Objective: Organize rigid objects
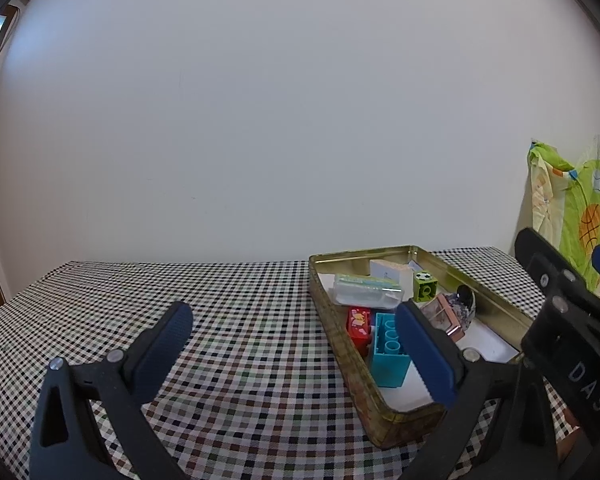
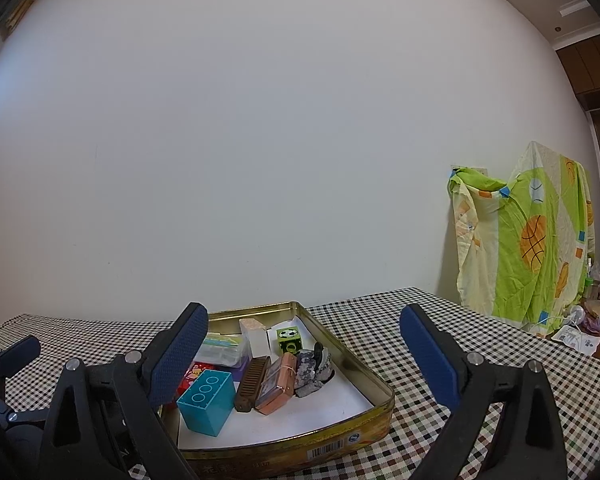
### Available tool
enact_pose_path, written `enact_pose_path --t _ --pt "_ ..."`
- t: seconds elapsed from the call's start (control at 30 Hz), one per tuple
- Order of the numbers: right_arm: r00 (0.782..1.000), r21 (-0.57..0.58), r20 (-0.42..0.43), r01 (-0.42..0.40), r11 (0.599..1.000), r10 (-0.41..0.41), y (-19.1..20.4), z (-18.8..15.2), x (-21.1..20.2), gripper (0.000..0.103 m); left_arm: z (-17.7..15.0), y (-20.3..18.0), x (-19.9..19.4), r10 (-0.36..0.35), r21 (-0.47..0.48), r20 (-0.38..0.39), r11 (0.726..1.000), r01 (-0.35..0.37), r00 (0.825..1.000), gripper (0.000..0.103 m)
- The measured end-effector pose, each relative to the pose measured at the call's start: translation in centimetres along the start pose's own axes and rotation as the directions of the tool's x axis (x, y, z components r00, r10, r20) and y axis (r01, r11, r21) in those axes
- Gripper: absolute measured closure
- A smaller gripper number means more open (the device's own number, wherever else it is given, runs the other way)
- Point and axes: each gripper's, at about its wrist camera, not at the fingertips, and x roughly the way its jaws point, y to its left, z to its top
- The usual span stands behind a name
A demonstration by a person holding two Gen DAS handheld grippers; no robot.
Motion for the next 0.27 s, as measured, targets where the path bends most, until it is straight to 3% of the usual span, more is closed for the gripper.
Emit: enact_pose_path --t 0.27 --pt "1.0 -0.004 -0.009 -0.005 1.0 0.005 0.04 -0.02 0.36 0.004 0.03 0.55 0.08 -0.013 -0.004 -0.006 1.0 0.013 1.0 0.001"
